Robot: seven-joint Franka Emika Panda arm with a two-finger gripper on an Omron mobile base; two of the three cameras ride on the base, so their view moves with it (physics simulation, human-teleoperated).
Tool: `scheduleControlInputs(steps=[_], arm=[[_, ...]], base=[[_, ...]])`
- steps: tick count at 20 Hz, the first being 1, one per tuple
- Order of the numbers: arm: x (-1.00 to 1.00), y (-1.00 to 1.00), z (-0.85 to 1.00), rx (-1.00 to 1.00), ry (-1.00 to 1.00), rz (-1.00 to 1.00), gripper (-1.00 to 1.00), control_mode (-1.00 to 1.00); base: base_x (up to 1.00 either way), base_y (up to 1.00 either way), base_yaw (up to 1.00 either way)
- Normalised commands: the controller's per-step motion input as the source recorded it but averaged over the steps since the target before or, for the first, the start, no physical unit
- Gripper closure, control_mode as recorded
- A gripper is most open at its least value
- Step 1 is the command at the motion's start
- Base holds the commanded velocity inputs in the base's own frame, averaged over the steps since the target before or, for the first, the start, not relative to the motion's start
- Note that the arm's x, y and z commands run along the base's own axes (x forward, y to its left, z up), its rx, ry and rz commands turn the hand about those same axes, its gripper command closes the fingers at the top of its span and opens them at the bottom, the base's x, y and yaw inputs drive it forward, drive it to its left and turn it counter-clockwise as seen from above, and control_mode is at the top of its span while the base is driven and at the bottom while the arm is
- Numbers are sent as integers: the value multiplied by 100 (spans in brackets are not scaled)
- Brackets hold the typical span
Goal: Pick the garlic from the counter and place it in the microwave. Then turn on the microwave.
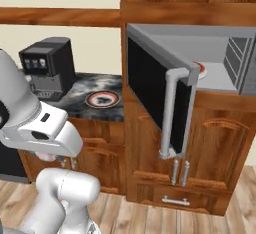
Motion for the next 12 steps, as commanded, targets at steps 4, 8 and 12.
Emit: scheduleControlInputs(steps=[4,8,12], arm=[[0,0,0,0,0,0,100,100],[0,0,0,0,0,0,100,100],[0,0,0,0,0,0,100,100]], base=[[0,-77,2],[0,-78,3],[0,-79,16]])
